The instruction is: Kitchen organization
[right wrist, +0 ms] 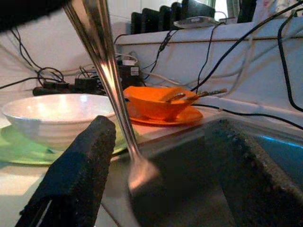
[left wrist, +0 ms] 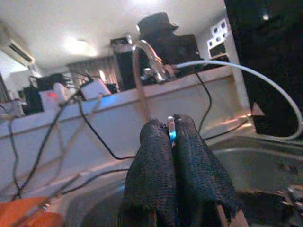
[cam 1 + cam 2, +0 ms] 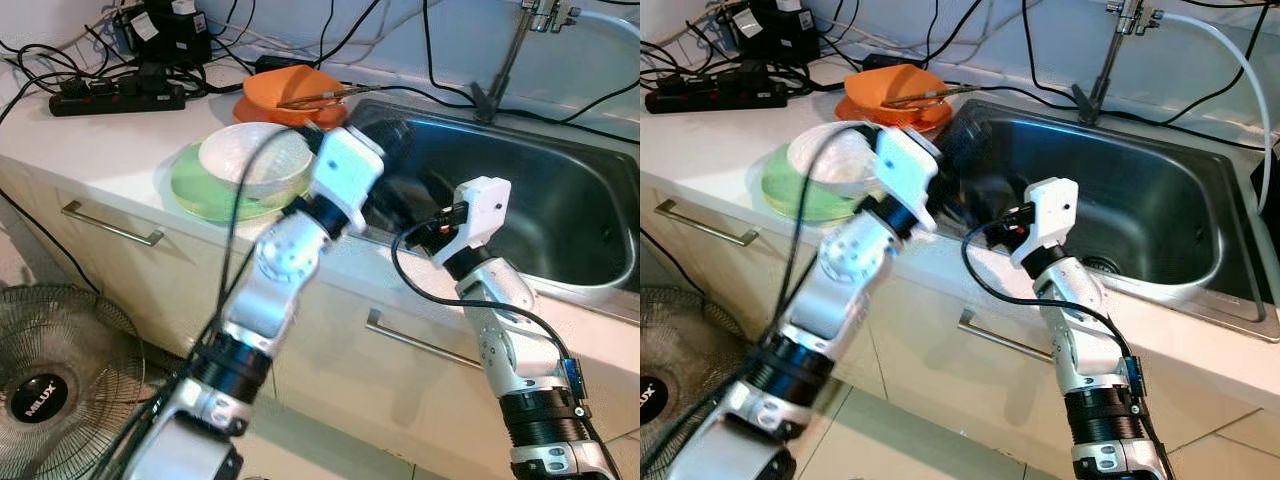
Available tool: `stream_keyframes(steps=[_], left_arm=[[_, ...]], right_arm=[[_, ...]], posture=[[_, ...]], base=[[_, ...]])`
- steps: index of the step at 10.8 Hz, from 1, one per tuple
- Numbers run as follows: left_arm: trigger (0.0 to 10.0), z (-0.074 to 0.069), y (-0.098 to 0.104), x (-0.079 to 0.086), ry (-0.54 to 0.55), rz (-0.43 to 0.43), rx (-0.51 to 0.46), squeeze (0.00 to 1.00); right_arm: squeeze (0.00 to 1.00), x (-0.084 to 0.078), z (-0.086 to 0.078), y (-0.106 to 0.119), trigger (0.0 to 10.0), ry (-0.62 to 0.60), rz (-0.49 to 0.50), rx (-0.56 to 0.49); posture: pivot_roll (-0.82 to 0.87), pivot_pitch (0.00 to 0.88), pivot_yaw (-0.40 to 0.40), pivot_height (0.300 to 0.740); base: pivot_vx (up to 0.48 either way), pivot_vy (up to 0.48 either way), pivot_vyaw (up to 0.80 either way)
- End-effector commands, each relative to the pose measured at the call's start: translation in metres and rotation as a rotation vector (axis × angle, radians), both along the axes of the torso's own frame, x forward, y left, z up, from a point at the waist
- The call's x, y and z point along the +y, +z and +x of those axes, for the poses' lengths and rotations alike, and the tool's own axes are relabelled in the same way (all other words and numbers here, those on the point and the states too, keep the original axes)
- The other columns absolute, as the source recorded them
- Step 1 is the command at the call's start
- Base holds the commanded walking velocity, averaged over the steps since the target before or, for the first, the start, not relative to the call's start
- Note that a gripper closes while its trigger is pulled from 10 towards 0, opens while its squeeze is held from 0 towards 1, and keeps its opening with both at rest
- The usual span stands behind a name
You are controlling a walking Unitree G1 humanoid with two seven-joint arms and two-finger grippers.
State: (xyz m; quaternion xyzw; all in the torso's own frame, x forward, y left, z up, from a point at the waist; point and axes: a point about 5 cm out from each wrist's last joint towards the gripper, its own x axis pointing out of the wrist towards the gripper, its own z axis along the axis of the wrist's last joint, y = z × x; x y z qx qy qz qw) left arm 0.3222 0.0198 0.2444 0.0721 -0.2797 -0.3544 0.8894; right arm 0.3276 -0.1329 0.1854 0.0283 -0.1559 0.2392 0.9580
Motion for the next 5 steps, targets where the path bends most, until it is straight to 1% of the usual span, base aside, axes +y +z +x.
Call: stream_keyframes(steps=[1, 3, 4, 5], left_arm=[[10.0, -0.0049, 0.0046, -0.0052, -0.036, -0.004, -0.013, 0.00], [10.0, -0.0085, 0.0013, -0.0112, -0.069, 0.009, 0.003, 0.00], [10.0, -0.0094, 0.0006, -0.0122, -0.077, 0.013, 0.008, 0.00], [10.0, -0.0099, 0.0002, -0.0127, -0.082, 0.017, 0.011, 0.00]], right_arm=[[0.00, 0.0005, -0.0014, -0.0017, 10.0, 0.009, 0.003, 0.016], [0.00, 0.0027, -0.0012, -0.0019, 10.0, 0.011, 0.001, 0.015], [0.00, 0.0032, -0.0012, -0.0020, 9.7, 0.013, 0.000, 0.017], [0.00, 0.0041, -0.0015, -0.0030, 6.4, 0.015, -0.004, 0.019]], posture=[[0.06, 0.058, -0.008, 0.740], [0.06, 0.057, -0.009, 0.740], [0.06, 0.055, -0.009, 0.740], [0.06, 0.053, -0.009, 0.740]], base=[[0.000, 0.000, 0.00], [0.000, 0.000, 0.00], [0.000, 0.000, 0.00], [0.000, 0.000, 0.00]])
